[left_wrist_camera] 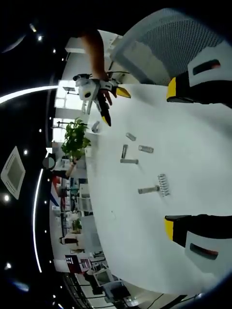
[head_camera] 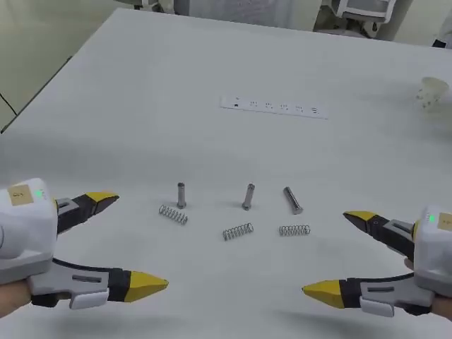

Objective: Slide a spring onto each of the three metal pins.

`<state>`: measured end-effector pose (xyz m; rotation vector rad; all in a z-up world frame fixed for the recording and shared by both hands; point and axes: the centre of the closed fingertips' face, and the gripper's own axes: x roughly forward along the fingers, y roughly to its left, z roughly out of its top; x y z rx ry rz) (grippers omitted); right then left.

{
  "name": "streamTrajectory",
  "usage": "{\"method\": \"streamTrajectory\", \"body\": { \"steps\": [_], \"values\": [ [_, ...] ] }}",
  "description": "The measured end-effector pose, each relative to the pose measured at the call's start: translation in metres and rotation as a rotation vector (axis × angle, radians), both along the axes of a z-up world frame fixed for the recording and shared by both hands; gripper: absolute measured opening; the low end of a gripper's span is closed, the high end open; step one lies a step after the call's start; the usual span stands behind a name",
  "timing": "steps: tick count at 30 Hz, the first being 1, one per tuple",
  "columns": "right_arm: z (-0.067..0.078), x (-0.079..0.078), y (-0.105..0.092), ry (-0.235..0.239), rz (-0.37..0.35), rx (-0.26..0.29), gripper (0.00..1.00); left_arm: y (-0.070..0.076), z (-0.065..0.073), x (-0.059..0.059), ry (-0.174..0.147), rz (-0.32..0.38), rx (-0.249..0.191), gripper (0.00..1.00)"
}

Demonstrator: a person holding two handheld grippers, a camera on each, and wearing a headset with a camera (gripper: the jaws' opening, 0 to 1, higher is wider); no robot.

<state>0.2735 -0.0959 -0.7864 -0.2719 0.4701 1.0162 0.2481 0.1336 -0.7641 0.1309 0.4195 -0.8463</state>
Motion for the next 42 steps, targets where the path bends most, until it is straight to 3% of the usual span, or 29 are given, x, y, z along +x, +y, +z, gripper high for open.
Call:
{"method": "streamTrajectory", "body": {
  "steps": [26,42],
  "values": [
    [0.004,0.012,0.001,0.004,0.004,-0.009,0.94,0.002,-0.003,0.006,0.005,0.002,-0.007,0.94],
    [0.015,0.052,0.012,0.018,-0.015,-0.02,0.83,0.004,-0.005,0.006,0.013,0.005,-0.005,0.93]
  ]
}}
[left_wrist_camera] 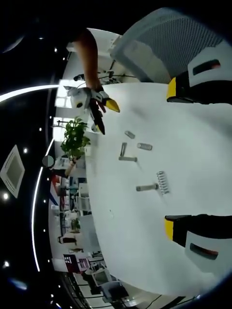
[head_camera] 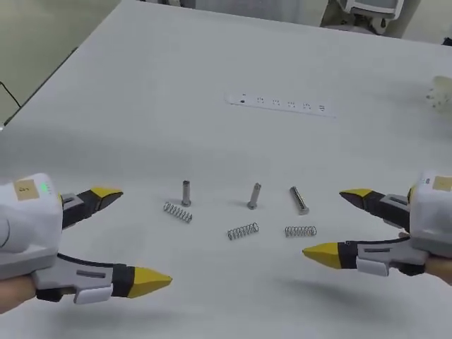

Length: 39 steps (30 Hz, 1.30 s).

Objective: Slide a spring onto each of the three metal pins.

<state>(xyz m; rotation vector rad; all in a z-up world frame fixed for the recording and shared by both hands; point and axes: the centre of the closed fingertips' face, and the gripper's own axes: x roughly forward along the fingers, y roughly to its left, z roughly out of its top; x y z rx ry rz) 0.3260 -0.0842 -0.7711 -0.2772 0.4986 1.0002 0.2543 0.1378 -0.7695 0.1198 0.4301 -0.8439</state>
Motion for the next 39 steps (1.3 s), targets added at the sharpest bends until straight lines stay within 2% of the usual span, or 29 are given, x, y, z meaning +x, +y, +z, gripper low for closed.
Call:
{"method": "streamTrajectory", "body": {
  "steps": [4,13,19,24,25,26,28,31,34,38,39],
  "values": [
    [0.001,0.013,0.003,0.013,-0.002,-0.012,0.76,-0.001,0.001,0.001,0.0,0.0,-0.006,0.94],
    [-0.004,0.033,0.012,0.08,-0.009,-0.043,0.57,-0.002,0.0,0.002,0.004,-0.001,-0.005,0.93],
    [-0.014,0.046,0.013,0.137,-0.034,-0.098,0.44,0.001,-0.003,0.002,0.012,0.003,0.001,0.93],
    [-0.024,0.059,0.01,0.188,-0.085,-0.138,0.35,0.002,-0.003,0.002,0.012,0.006,0.002,0.93],
    [-0.028,0.061,0.008,0.21,-0.104,-0.151,0.33,0.002,-0.003,0.002,0.013,0.007,0.003,0.93],
    [-0.029,0.064,0.009,0.216,-0.109,-0.149,0.32,0.002,-0.004,0.002,0.013,0.008,0.004,0.93],
    [-0.033,0.066,0.008,0.263,-0.135,-0.144,0.29,0.002,-0.005,0.002,0.016,0.008,0.002,0.93],
    [-0.036,0.073,0.007,0.279,-0.164,-0.147,0.23,0.001,-0.007,0.0,0.02,0.003,0.007,0.93],
    [-0.042,0.078,0.007,0.342,-0.215,-0.139,0.21,0.001,-0.007,0.0,0.024,0.004,0.004,0.93],
    [-0.05,0.083,0.005,0.385,-0.253,-0.155,0.18,0.0,-0.008,0.0,0.025,0.001,0.005,0.92],
    [-0.053,0.087,0.007,0.379,-0.25,-0.158,0.18,-0.001,-0.009,0.0,0.026,0.0,0.005,0.92]
  ]
}}
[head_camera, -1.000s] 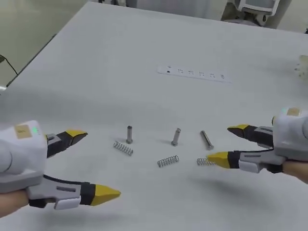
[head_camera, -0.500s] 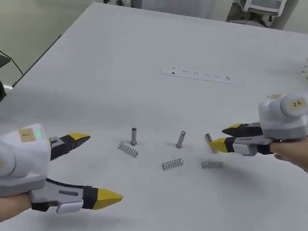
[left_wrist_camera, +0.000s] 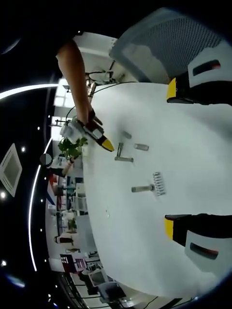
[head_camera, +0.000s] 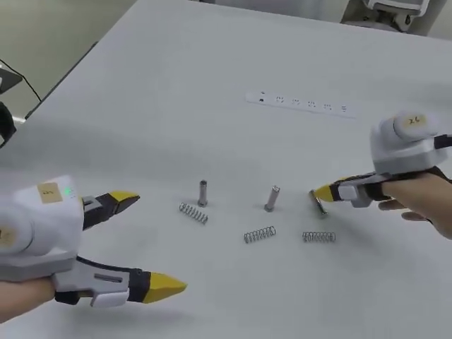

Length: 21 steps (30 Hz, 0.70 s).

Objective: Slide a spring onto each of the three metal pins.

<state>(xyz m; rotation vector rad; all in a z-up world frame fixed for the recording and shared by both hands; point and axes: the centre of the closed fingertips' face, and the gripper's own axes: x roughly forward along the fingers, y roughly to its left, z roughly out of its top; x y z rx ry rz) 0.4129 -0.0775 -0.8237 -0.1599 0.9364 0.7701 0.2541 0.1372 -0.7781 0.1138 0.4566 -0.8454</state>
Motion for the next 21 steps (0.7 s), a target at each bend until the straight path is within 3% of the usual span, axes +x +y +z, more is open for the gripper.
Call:
{"method": "streamTrajectory", "body": {
  "steps": [9,16,21],
  "values": [
    [-0.017,0.002,0.002,0.051,-0.028,-0.062,0.14,0.0,-0.003,-0.001,0.007,0.003,-0.003,0.92],
    [-0.02,0.01,0.004,0.069,-0.068,-0.066,0.09,0.004,-0.004,-0.001,0.011,0.013,-0.005,0.92],
    [-0.022,0.01,0.005,0.072,-0.069,-0.097,0.07,0.005,-0.005,-0.002,0.014,0.013,-0.006,0.92]
  ]
}}
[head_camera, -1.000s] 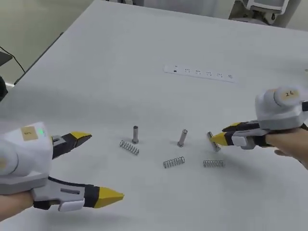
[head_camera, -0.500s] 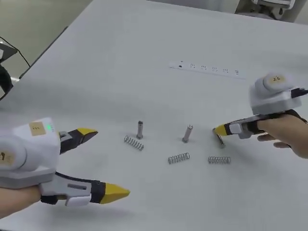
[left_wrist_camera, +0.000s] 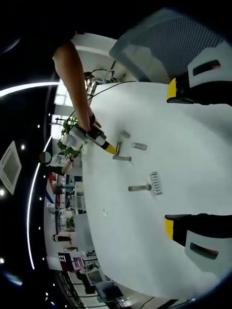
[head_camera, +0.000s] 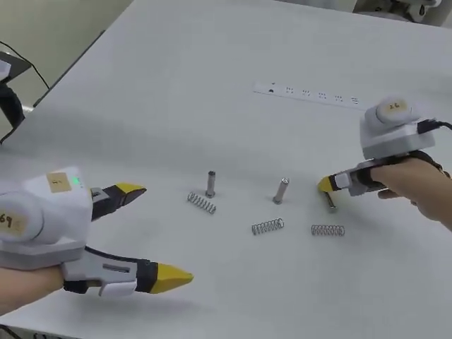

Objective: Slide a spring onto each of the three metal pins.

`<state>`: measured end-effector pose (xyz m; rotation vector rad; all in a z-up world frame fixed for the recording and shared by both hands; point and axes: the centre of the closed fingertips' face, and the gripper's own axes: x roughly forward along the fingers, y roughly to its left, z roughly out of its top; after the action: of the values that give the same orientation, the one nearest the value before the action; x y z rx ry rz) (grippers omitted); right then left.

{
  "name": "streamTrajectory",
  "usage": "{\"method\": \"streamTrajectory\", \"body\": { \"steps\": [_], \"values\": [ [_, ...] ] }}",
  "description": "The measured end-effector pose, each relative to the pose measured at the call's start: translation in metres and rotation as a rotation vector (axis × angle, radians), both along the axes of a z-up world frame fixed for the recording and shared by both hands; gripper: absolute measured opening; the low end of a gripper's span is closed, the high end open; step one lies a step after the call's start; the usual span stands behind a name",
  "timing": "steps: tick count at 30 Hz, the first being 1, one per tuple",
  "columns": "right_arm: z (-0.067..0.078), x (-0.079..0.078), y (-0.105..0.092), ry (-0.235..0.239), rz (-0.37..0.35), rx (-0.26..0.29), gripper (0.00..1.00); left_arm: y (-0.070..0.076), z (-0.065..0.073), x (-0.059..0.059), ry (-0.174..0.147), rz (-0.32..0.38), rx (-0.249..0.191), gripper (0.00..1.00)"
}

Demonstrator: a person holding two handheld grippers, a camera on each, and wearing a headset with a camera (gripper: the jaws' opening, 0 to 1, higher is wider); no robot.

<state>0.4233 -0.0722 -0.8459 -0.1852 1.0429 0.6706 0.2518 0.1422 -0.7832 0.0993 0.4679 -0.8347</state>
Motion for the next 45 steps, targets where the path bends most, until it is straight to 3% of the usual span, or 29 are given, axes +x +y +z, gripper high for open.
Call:
{"method": "streamTrajectory", "body": {
  "steps": [13,21,29,45],
  "values": [
    [-0.006,-0.006,0.001,0.035,-0.003,-0.023,0.07,-0.002,-0.002,0.0,0.004,-0.007,0.004,0.92],
    [-0.007,-0.007,0.0,0.016,-0.001,-0.032,0.05,-0.002,-0.002,0.0,0.003,-0.007,0.008,0.92],
    [0.004,-0.016,-0.002,-0.031,0.006,0.028,0.05,-0.001,-0.004,-0.001,0.005,-0.003,0.008,0.92],
    [0.029,-0.03,-0.007,-0.136,0.022,0.074,0.05,-0.008,-0.003,-0.001,0.0,-0.019,0.009,0.91]
  ]
}}
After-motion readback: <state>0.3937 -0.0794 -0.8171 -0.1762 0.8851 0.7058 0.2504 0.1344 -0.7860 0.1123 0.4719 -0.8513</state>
